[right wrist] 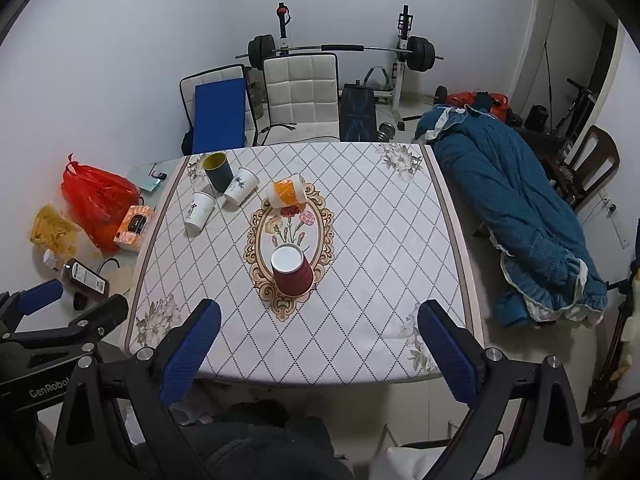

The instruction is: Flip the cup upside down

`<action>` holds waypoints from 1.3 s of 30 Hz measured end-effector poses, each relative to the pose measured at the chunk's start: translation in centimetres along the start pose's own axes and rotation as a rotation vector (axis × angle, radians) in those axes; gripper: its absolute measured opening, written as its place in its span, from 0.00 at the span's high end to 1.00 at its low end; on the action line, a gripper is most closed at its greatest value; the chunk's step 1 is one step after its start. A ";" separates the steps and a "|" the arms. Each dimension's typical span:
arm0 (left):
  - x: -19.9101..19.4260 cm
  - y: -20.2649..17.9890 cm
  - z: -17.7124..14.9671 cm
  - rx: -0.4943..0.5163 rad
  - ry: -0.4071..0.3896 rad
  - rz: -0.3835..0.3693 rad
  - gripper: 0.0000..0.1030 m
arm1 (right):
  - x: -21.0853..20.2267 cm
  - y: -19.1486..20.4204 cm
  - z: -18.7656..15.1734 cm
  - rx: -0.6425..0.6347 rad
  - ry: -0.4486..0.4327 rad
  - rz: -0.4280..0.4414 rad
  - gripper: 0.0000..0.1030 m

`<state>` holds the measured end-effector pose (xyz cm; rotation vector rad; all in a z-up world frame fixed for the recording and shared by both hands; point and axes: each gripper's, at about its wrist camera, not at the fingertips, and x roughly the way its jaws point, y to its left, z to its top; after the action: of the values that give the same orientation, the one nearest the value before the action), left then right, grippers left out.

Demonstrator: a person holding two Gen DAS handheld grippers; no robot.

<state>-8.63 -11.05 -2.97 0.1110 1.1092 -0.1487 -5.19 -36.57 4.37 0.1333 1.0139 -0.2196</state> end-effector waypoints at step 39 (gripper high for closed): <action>-0.8 -0.1 0.1 -0.004 -0.017 0.022 0.03 | -0.1 -0.2 0.4 -0.011 0.005 -0.001 0.02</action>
<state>-8.90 -11.15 -2.18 0.1186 1.0906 -0.1277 -5.02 -36.85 4.68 0.1233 1.0198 -0.2150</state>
